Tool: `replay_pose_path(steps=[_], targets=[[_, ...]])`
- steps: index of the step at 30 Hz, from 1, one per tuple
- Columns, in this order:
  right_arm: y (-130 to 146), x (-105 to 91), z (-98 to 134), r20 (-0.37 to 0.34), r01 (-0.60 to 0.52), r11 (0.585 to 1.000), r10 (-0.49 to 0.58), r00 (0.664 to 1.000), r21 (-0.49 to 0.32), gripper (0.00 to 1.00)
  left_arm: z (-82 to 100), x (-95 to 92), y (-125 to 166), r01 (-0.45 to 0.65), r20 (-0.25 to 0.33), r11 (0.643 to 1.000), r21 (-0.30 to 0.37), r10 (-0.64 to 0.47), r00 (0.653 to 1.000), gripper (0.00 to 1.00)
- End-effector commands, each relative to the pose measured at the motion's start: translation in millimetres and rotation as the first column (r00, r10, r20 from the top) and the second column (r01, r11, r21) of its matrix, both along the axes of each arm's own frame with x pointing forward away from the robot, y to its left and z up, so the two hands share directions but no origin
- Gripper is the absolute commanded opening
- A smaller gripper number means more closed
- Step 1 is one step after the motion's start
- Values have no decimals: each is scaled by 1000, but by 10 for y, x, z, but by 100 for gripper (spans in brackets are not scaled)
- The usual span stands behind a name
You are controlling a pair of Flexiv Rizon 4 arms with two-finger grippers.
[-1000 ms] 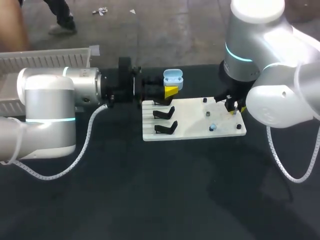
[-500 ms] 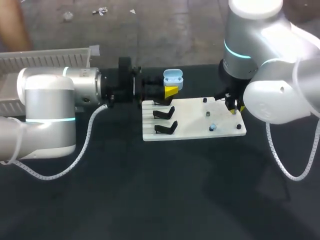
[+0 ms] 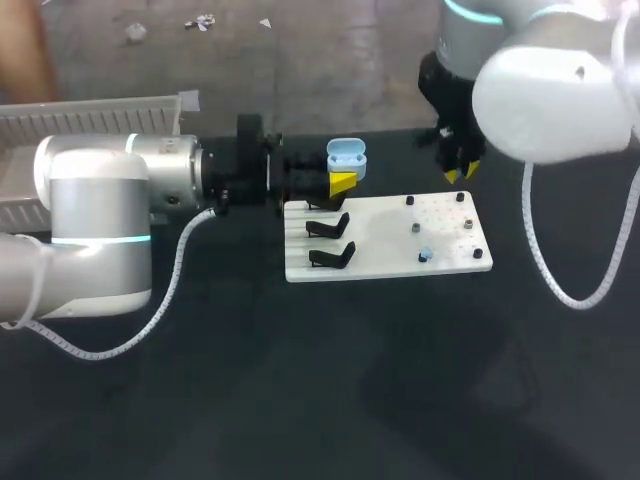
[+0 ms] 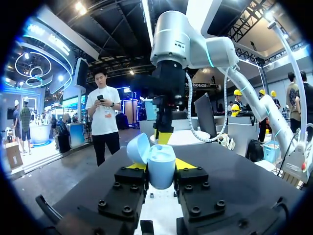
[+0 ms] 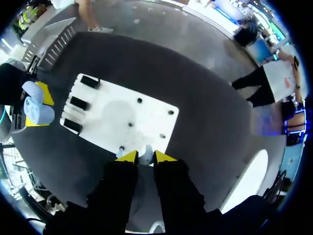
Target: Pick up each earbud case from the left stands, insert the matching earbuds, close the lid, and place the case in the box.
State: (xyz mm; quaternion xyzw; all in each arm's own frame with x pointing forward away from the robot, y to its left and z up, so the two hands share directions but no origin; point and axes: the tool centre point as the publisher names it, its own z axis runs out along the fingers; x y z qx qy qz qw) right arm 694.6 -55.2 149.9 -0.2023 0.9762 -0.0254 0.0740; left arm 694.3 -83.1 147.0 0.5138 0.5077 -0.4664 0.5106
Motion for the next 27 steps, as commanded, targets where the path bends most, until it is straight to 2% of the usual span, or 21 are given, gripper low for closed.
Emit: replay_pose_path(steps=[1,5,9,24,25,27], targets=[[83,-123,375,15,-4,1000,4,1000,2,0,-9,-15,0,-6,4,1000,-5,6,1000,0],[168,-208,540,20,-15,1000,15,1000,-3,0,-9,-15,0,-6,4,1000,-5,6,1000,0],[247,-283,673,-10,-30,999,29,1000,-13,0,-9,-15,0,-6,4,1000,-5,6,1000,0],[247,-283,673,-10,-30,999,29,1000,-13,0,-9,-15,0,-6,4,1000,-5,6,1000,0],[279,-269,674,-37,83,996,-84,996,-19,0,-9,-15,0,-6,4,1000,-5,6,1000,0],[335,-280,687,-21,256,967,-255,967,18,0,-9,-15,0,-6,4,1000,-5,6,1000,0]])
